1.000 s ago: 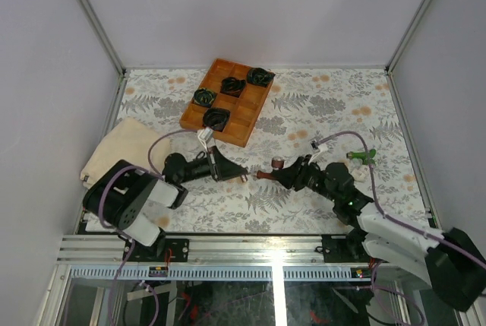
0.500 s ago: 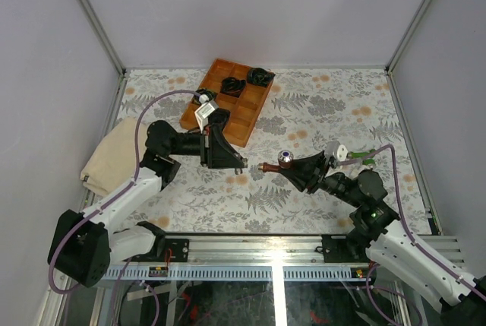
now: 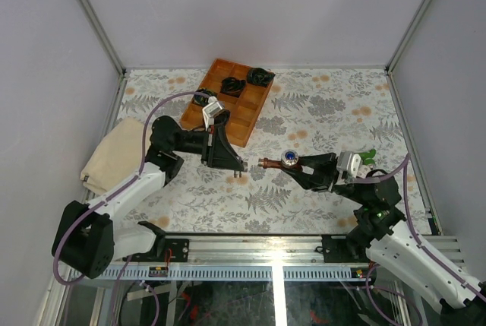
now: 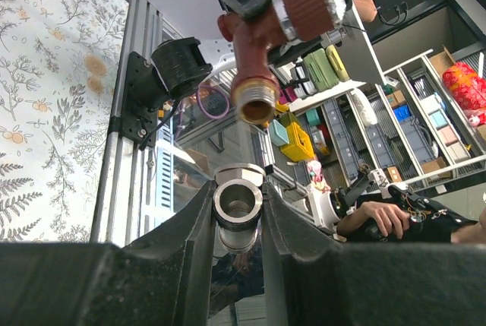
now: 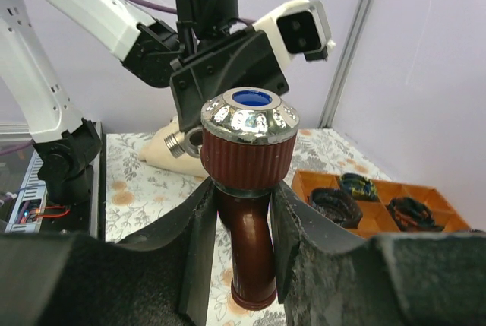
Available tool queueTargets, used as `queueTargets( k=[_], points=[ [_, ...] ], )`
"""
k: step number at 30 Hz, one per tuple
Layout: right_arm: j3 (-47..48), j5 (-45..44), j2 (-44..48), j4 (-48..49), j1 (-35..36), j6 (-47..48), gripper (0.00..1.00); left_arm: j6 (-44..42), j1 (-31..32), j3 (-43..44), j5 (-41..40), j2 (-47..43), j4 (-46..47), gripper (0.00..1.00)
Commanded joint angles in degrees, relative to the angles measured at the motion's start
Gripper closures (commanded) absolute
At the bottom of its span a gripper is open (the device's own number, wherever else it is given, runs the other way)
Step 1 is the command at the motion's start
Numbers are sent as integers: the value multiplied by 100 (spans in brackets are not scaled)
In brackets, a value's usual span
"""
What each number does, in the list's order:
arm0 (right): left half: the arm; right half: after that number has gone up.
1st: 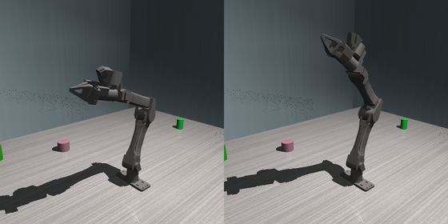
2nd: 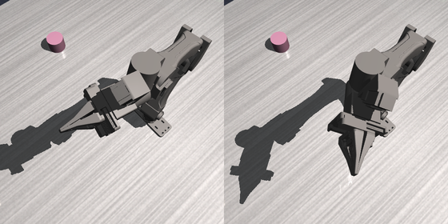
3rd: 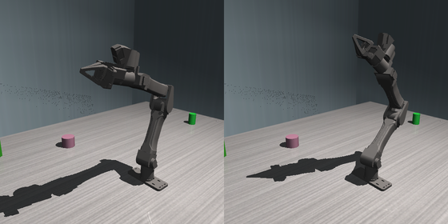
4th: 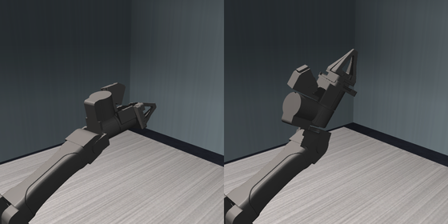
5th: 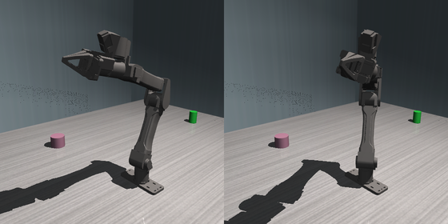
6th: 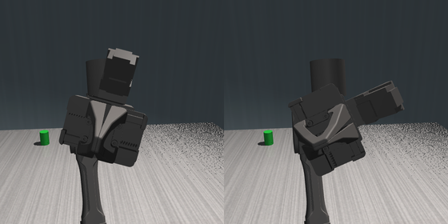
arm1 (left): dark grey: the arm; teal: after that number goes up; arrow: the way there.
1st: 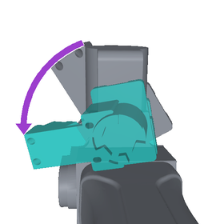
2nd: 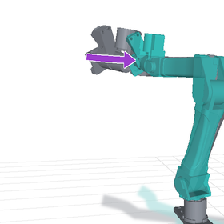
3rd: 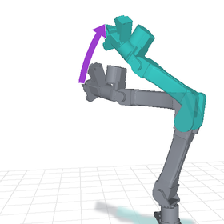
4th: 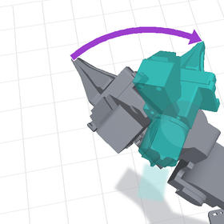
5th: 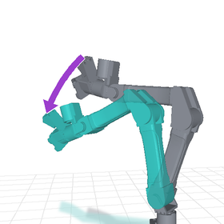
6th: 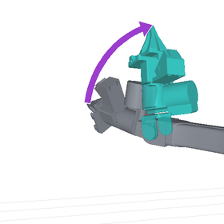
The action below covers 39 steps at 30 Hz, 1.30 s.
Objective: Install the water faucets
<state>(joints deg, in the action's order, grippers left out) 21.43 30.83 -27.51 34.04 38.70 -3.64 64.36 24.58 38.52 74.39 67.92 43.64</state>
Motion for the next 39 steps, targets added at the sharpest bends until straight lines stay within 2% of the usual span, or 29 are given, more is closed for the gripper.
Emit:
queueTargets(
  k=[1,7,18,39],
  points=[
    [331,320,-121,661,33,110,100,248,-14,284,51,77,210,100],
    [347,622,-406,907,40,-20,100,345,-7,347,43,151,212,100],
    [310,601,-651,1258,106,-29,100,306,161,411,65,168,75,100],
    [471,662,-774,551,321,441,100,277,234,512,-21,125,-72,100]
  ],
)
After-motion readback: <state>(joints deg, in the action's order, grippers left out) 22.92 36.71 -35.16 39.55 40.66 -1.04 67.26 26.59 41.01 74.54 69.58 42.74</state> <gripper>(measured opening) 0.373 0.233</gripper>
